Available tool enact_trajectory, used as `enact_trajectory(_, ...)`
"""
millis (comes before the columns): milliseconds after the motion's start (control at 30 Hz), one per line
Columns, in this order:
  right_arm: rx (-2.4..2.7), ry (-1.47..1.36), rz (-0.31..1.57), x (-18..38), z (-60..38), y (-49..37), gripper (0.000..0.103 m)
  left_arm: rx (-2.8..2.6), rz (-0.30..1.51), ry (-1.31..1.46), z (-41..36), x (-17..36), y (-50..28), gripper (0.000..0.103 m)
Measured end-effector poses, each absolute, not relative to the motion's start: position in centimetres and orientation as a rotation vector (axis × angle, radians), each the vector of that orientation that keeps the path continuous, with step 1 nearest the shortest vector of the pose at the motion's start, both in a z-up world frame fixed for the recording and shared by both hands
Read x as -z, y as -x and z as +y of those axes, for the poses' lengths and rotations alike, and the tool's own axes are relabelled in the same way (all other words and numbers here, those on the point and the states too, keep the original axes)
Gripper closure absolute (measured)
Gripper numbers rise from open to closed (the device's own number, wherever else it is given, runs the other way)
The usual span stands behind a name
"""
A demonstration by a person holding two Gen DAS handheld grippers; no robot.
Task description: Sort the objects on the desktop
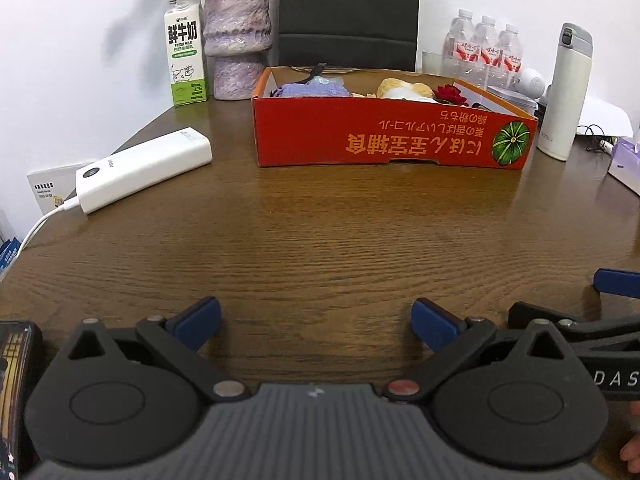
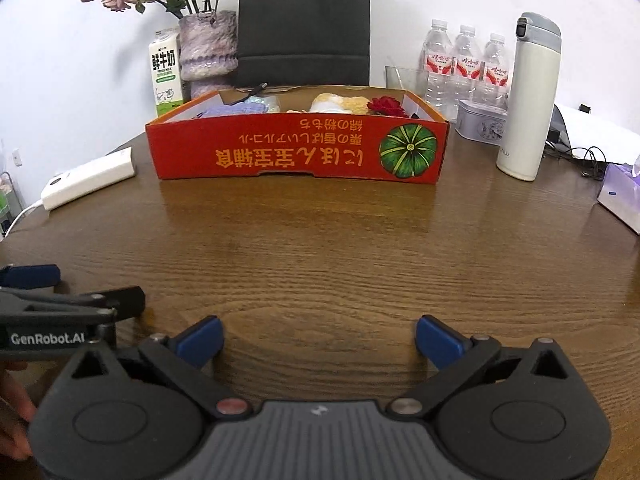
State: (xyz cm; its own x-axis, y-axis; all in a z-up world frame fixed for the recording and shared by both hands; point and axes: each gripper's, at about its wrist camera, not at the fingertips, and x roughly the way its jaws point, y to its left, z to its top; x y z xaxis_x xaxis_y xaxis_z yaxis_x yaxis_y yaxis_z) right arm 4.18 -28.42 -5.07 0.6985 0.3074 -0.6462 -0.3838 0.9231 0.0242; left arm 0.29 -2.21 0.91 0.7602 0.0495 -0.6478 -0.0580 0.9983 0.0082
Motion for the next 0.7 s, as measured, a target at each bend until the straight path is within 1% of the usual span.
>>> enact_trajectory(700, -0.341, 0.101, 0.701, 5.1, -28.27, -4.85, 0.0, -0.077, 0.703, 0.017, -2.12, -0.87, -0.42, 0.0)
